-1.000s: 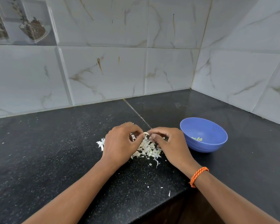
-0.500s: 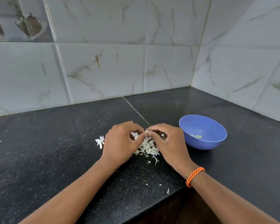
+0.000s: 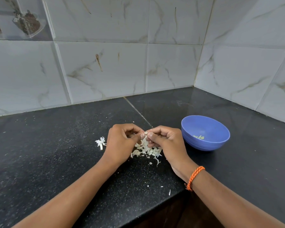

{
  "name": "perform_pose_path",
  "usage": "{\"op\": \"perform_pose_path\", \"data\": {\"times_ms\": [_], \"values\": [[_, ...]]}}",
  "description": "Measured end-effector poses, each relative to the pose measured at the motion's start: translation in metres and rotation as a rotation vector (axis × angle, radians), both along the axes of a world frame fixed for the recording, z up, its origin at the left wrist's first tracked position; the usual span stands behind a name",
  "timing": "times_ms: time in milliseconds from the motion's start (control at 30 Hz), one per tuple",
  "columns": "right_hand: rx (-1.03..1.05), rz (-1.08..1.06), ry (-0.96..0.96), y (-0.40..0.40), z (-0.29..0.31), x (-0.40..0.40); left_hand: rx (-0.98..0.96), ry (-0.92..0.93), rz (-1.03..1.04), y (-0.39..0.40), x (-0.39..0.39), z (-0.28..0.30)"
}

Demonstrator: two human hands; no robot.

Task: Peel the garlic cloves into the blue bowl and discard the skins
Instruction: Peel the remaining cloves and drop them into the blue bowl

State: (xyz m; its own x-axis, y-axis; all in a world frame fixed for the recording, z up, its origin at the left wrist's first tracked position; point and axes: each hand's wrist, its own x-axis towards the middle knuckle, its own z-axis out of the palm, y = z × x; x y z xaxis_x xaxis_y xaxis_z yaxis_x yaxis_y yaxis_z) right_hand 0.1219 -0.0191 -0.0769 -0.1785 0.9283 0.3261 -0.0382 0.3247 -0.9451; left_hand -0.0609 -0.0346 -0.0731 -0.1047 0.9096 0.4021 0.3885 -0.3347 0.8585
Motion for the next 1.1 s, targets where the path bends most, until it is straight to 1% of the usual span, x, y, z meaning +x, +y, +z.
{"op": "perform_pose_path", "data": {"times_ms": [100, 167, 333, 433, 567, 667, 733, 833, 900, 933, 967, 1033, 1067, 1100], "values": [[-0.092, 0.080, 0.076, 0.004, 0.004, 0.005, -0.009, -0.052, -0.039, -0.001, 0.000, 0.001], [-0.071, 0.086, 0.038, 0.004, 0.008, 0.009, 0.011, -0.040, -0.044, -0.001, 0.000, 0.002], [0.250, -0.102, -0.362, 0.006, 0.021, 0.017, 0.039, 0.134, 0.022, 0.002, 0.000, -0.001], [0.308, -0.188, -0.542, 0.009, 0.020, 0.024, 0.027, 0.231, 0.068, 0.000, 0.002, -0.003], [0.343, -0.275, -0.760, 0.010, 0.014, 0.032, 0.121, 0.351, 0.158, 0.001, 0.000, -0.003], [0.422, -0.264, -0.960, 0.010, 0.014, 0.035, 0.143, 0.391, 0.182, 0.002, -0.001, -0.003], [0.534, -0.244, -1.120, 0.008, 0.016, 0.031, 0.140, 0.403, 0.196, 0.002, -0.002, -0.003], [0.767, -0.350, -1.212, 0.009, 0.036, 0.030, 0.130, 0.410, 0.211, 0.003, -0.004, -0.002], [0.833, -0.425, -1.225, 0.013, 0.045, 0.032, 0.113, 0.418, 0.228, 0.003, -0.005, -0.001], [0.850, -0.435, -1.249, 0.013, 0.044, 0.030, 0.106, 0.415, 0.237, 0.003, -0.005, -0.001], [0.827, -0.391, -1.287, 0.012, 0.036, 0.025, 0.099, 0.409, 0.246, 0.003, -0.006, -0.002], [0.686, -0.218, -1.381, 0.008, 0.018, 0.017, 0.088, 0.396, 0.254, 0.003, -0.006, -0.001], [0.630, -0.193, -1.390, 0.008, 0.017, 0.017, 0.082, 0.389, 0.249, 0.002, -0.006, -0.001], [0.609, -0.223, -1.329, 0.013, 0.022, 0.017, 0.080, 0.383, 0.246, 0.002, -0.006, 0.000]]}}
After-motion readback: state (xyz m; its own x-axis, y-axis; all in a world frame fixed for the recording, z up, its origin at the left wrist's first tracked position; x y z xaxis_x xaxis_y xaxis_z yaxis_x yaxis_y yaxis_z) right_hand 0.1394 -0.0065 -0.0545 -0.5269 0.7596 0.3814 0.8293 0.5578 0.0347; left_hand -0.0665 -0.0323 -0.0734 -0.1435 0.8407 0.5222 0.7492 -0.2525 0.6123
